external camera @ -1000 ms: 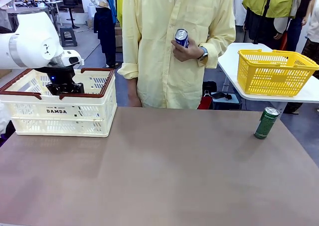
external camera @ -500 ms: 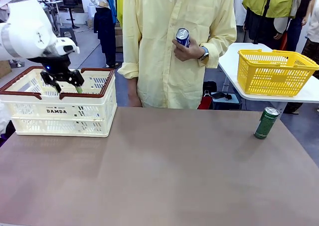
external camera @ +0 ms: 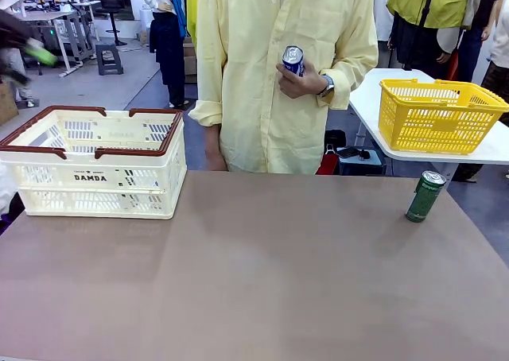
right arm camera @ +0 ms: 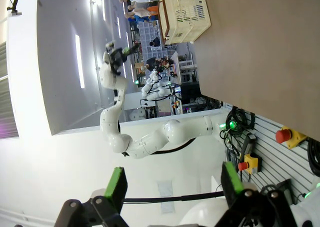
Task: Place the drinks into the Shopping basket.
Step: Pick up one drink and place it into the Shopping basket.
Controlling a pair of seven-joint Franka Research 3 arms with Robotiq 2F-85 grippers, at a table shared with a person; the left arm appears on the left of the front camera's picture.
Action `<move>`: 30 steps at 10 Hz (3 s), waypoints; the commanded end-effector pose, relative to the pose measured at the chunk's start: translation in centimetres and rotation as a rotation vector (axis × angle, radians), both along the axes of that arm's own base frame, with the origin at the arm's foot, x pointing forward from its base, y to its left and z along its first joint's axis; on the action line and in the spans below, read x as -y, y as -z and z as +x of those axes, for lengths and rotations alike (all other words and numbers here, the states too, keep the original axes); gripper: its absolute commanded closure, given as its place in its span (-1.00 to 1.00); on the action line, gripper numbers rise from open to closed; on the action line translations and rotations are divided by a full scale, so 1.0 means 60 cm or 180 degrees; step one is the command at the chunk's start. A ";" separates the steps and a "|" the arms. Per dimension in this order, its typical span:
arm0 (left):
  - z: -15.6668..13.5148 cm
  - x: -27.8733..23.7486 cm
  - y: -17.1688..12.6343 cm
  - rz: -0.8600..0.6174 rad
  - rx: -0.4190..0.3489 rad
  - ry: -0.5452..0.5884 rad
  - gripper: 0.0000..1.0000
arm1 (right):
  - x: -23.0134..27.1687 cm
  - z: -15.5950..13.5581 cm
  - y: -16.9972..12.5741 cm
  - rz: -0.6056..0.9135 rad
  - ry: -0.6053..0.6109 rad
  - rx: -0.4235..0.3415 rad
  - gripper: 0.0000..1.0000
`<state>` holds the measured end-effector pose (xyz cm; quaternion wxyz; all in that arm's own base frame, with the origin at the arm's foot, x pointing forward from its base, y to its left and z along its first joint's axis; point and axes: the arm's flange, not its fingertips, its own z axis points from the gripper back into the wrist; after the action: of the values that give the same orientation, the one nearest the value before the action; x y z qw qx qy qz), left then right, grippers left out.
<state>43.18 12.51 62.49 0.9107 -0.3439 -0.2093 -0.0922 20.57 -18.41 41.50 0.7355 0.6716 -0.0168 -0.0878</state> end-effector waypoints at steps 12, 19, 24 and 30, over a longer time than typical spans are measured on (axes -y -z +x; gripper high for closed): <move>-0.161 -0.258 0.181 -0.2049 -0.0446 0.0276 -1.00 | 0.002 0.000 -0.004 0.0004 -0.0009 0.0024 -1.00; -0.161 -0.258 0.181 -0.2049 -0.0446 0.0276 -1.00 | -0.107 0.120 -0.118 -0.3980 -0.0069 -0.0311 -1.00; -0.161 -0.258 0.181 -0.2049 -0.0446 0.0276 -1.00 | -0.142 0.062 -0.121 -0.4024 0.0155 -0.0009 -1.00; -0.161 -0.258 0.181 -0.2049 -0.0446 0.0276 -1.00 | -0.106 0.240 -0.089 -0.4149 -0.0034 0.0253 -1.00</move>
<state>33.69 28.09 51.45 0.7636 -0.6272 -0.1490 -0.0368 31.99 -10.81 47.46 0.9931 0.0960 -0.0623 -0.0248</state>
